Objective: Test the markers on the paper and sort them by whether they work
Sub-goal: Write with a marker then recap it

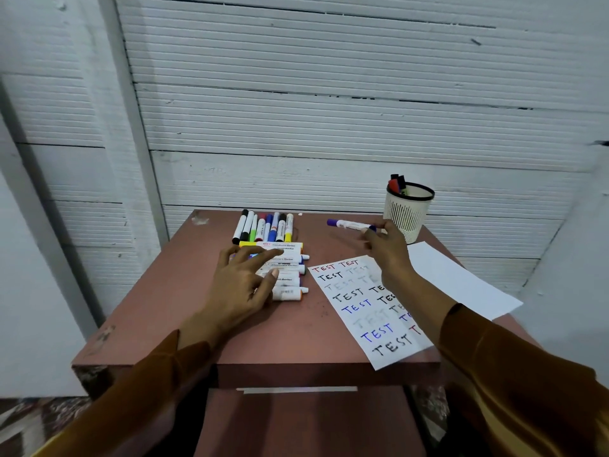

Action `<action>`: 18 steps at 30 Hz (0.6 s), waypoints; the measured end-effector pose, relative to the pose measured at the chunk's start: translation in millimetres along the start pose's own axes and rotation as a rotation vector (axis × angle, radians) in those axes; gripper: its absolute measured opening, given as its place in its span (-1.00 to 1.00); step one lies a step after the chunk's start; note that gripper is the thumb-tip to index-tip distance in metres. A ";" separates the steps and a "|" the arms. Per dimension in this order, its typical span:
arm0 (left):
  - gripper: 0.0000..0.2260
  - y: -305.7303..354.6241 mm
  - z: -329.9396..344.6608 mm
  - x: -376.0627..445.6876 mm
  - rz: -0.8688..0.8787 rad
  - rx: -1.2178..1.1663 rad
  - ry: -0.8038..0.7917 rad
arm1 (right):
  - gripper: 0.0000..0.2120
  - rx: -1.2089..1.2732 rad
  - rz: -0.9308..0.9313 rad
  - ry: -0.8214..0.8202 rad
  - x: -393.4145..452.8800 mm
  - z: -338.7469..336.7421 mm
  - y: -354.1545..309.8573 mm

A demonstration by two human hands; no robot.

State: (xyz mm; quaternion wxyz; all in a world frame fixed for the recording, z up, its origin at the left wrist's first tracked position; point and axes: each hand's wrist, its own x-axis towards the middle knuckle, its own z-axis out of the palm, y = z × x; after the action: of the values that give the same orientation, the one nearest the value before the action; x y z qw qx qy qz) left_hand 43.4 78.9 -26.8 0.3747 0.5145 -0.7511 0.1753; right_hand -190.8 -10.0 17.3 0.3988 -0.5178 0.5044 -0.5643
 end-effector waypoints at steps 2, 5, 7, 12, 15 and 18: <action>-0.52 -0.2 0.6 -2.8 -0.011 0.019 0.007 | -0.83 0.035 0.002 -0.017 -4.1 -2.2 -0.4; -0.58 1.0 3.1 -5.0 0.006 0.079 0.007 | -0.86 0.117 0.007 -0.038 -13.0 -7.2 -1.5; -0.59 3.4 5.3 -4.7 0.016 0.118 -0.015 | -0.86 0.179 0.005 -0.053 -18.0 -11.1 -1.2; -0.58 21.2 8.5 -1.8 0.004 0.132 0.004 | -0.82 0.247 0.031 -0.182 -28.5 -15.4 1.3; -0.68 34.1 12.1 4.6 -0.068 0.094 0.062 | -0.80 0.263 0.044 -0.281 -36.8 -13.8 1.5; -0.58 51.3 22.2 12.3 -0.063 0.160 0.044 | -0.79 0.270 0.056 -0.374 -45.1 -9.5 -0.2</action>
State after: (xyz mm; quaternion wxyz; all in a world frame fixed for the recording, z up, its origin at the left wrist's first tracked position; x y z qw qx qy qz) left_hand -13.8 77.6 -26.0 0.3542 0.5619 -0.7099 0.2342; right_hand -193.6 35.4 9.7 0.5666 -0.5411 0.3559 -0.5095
